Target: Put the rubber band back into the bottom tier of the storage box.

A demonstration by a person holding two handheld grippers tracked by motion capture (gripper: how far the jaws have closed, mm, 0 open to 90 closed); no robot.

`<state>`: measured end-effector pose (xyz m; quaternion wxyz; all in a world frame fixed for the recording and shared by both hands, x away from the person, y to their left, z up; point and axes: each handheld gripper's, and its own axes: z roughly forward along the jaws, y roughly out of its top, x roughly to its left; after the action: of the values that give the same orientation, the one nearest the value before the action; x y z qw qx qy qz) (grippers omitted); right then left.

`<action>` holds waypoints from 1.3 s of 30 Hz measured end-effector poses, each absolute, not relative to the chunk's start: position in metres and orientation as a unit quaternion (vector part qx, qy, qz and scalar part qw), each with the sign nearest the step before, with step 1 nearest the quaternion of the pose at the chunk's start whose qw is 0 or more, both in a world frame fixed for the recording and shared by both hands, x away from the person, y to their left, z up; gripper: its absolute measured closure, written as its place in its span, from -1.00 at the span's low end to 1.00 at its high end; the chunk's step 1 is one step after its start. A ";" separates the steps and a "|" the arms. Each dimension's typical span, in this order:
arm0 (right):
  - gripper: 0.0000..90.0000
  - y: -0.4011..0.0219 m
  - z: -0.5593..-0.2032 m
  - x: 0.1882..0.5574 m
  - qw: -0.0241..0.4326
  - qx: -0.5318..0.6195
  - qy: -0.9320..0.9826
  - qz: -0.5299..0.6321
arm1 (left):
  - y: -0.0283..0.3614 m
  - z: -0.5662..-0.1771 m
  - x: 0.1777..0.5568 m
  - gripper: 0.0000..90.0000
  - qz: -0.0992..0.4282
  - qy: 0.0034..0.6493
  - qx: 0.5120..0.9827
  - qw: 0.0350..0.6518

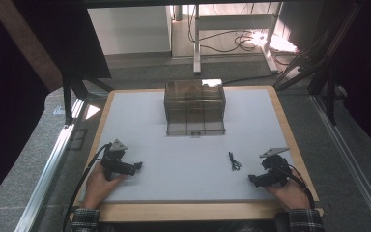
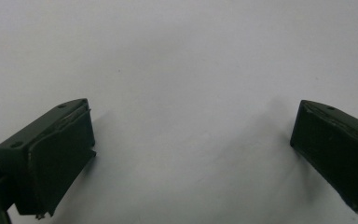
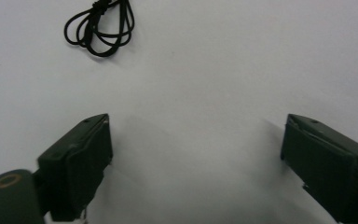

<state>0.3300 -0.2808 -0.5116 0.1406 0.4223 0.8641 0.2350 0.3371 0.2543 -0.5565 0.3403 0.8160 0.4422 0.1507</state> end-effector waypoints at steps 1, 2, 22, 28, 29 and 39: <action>-0.74 -0.280 -0.511 0.330 0.139 0.422 0.865 0.235 | 0.254 -0.557 0.337 -1.00 0.151 0.442 0.816 0.340; -0.69 -0.280 -0.510 0.330 0.140 0.423 0.865 0.232 | 0.254 -0.557 0.337 -1.00 0.151 0.442 0.816 0.340; -0.24 -0.271 -0.494 0.340 0.119 0.422 0.877 0.198 | 0.254 -0.557 0.337 -1.00 0.151 0.442 0.816 0.340; -0.11 -0.265 -0.494 0.344 0.105 0.414 0.886 0.182 | 0.254 -0.557 0.337 -1.00 0.151 0.442 0.816 0.340; -0.11 -0.263 -0.493 0.345 0.104 0.411 0.887 0.180 | 0.254 -0.557 0.337 -1.00 0.151 0.442 0.816 0.340; -0.04 -0.251 -0.486 0.352 0.101 0.401 0.894 0.175 | 0.254 -0.557 0.337 -1.00 0.151 0.442 0.816 0.340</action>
<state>0.3524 -0.2510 -0.4859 0.1007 0.4009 0.8935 0.1753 0.3369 0.2544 -0.5565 0.3400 0.8164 0.4416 0.1512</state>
